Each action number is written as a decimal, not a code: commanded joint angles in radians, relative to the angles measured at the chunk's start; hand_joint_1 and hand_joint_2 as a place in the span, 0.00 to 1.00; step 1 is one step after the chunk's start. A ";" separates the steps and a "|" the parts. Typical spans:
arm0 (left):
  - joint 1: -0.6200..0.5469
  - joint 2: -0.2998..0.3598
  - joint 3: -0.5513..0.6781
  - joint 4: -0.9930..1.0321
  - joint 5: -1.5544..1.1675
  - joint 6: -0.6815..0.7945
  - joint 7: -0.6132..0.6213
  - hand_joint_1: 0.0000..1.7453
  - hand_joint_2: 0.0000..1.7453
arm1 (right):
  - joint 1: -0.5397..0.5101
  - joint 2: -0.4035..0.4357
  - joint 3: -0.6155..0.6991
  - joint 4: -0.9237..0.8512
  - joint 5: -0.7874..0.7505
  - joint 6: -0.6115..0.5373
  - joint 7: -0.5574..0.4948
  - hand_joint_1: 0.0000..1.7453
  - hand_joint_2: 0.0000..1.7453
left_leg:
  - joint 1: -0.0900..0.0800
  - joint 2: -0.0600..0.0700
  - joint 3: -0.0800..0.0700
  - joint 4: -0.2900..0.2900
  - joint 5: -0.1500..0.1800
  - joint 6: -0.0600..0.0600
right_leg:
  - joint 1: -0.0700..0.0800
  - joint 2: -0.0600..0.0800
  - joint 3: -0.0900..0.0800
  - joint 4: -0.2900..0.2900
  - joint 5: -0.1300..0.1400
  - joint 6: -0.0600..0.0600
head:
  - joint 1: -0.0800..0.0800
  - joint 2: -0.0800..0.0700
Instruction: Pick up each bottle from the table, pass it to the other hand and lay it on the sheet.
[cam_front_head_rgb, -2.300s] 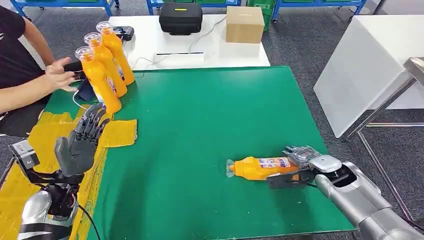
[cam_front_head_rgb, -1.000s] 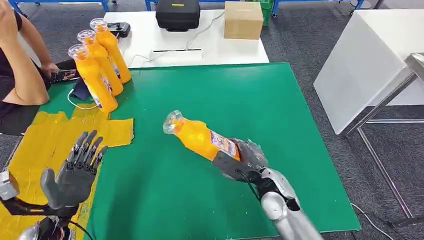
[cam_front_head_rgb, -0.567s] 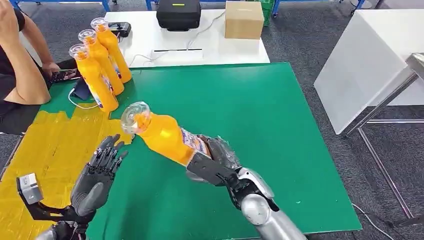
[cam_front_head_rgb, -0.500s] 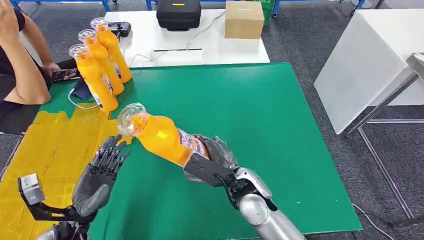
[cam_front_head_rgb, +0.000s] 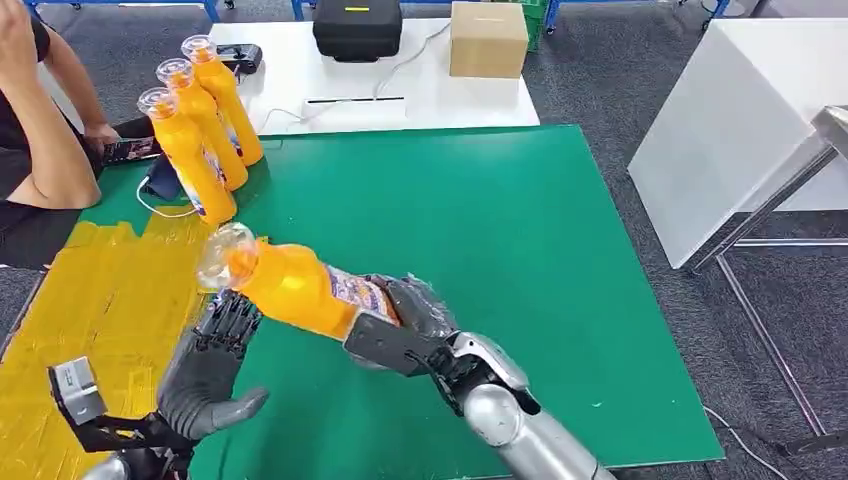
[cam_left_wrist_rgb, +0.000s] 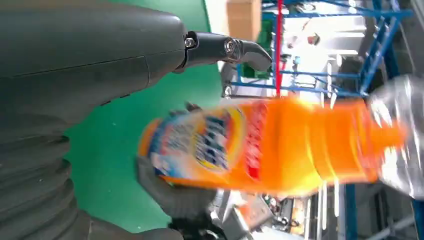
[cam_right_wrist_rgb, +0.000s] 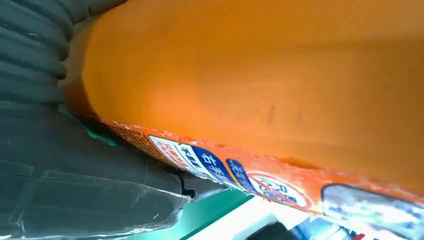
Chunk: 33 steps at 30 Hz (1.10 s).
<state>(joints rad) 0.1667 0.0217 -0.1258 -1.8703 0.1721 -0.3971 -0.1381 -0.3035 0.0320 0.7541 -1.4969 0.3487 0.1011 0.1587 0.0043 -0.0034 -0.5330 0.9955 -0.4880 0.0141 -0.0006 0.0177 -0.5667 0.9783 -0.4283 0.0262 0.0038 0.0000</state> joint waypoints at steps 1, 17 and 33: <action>-0.022 -0.002 -0.072 -0.015 -0.017 0.009 -0.015 0.00 1.00 | -0.142 -0.019 0.197 0.090 -0.016 0.067 0.023 1.00 1.00 | 0.000 0.002 0.001 0.000 0.000 -0.001 | 0.000 0.001 0.001 0.000 0.000 0.000 | 0.000 0.000; -0.039 -0.017 -0.023 0.022 0.007 0.005 -0.028 0.00 1.00 | -0.206 -0.033 0.366 0.021 -0.035 0.222 0.024 1.00 1.00 | 0.000 0.000 0.000 -0.001 0.000 0.000 | 0.000 -0.001 0.000 0.000 0.000 0.000 | 0.000 0.000; -0.046 -0.010 -0.019 0.036 0.014 -0.026 -0.059 1.00 1.00 | -0.195 -0.040 0.351 0.039 -0.023 0.229 0.016 1.00 1.00 | 0.000 -0.002 0.003 -0.002 0.000 -0.001 | 0.001 -0.004 0.003 -0.001 0.000 0.000 | 0.000 0.000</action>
<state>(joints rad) 0.1645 0.0187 -0.1450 -1.8933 0.1831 -0.4131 -0.1938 -0.4783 0.0233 1.0357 -1.4832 0.3147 0.3162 0.1785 0.0043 -0.0033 -0.5337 0.9955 -0.4879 0.0139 -0.0005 0.0177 -0.5684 0.9788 -0.4283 0.0262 0.0034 0.0000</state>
